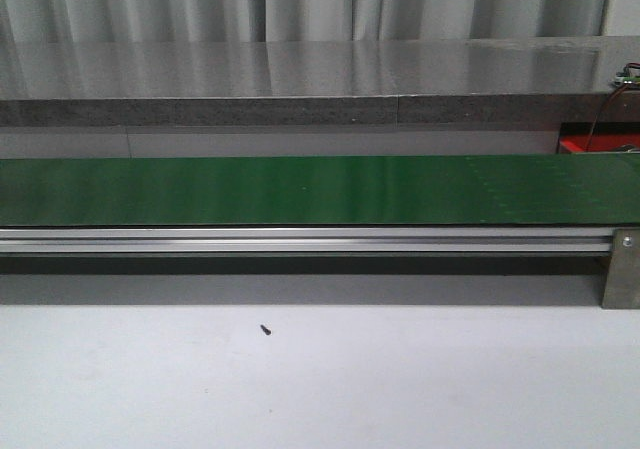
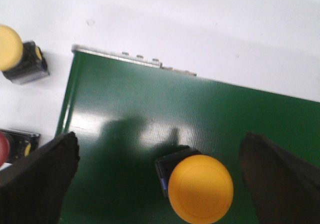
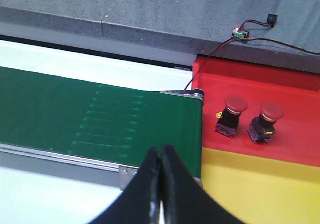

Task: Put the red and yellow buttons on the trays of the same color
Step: 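Place the yellow button on the conveyor belt and open the left gripper, then grasp a second yellow push button with the left gripper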

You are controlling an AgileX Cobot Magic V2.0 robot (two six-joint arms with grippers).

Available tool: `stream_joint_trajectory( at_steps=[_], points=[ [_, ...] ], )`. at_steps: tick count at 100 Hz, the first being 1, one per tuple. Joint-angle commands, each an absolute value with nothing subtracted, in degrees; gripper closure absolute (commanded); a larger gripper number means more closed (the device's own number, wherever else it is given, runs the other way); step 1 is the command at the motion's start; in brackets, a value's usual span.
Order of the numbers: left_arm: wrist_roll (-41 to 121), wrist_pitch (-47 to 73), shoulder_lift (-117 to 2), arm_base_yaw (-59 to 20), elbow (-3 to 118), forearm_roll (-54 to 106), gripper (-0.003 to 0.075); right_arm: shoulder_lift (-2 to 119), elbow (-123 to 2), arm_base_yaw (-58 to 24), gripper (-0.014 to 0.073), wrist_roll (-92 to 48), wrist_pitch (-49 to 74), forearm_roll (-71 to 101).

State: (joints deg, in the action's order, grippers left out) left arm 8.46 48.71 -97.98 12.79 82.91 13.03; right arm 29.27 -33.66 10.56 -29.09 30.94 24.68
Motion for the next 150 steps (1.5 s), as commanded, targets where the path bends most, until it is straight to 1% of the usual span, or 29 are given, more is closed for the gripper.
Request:
stream_joint_trajectory(
  at_steps=[1, 16, 43, 54, 68, 82, 114, 150],
  points=[
    [8.63, 45.60, -92.64, 13.35, 84.82, 12.70, 0.0085, 29.34, -35.08, 10.45, 0.0662, -29.51, 27.17, 25.85],
    [8.63, 45.80, -90.46, 17.20, 84.82, 10.47, 0.0085, 29.34, -35.08, 10.45, 0.0662, -29.51, 27.17, 25.85],
    [8.51, 46.28, -90.48, 30.00, 84.15, 10.22, 0.0100, 29.34, -35.08, 10.45, 0.0662, -29.51, 27.17, 25.85],
    [8.51, 45.61, -91.67, 34.69, 84.15, 10.24, 0.0099, 29.34, -35.08, 10.45, 0.0662, -29.51, 27.17, 25.85],
    [8.51, 44.58, -94.34, 38.63, 84.15, 10.21, 0.0099, 29.34, -35.08, 10.45, 0.0662, -29.51, 27.17, 25.85],
    [8.41, 43.02, -97.54, 40.48, 84.15, 10.11, 0.0100, 29.34, -35.08, 10.45, 0.0662, -29.51, 27.17, 25.85],
    [8.41, 43.09, -105.14, 40.61, 84.15, 9.20, 0.0100, 29.34, -35.08, 10.45, 0.0662, -29.51, 27.17, 25.85],
    [8.41, 42.57, -109.08, 40.61, 84.15, 8.50, 0.0100, 29.34, -35.08, 10.45, 0.0662, -29.51, 27.17, 25.85]
  ],
)
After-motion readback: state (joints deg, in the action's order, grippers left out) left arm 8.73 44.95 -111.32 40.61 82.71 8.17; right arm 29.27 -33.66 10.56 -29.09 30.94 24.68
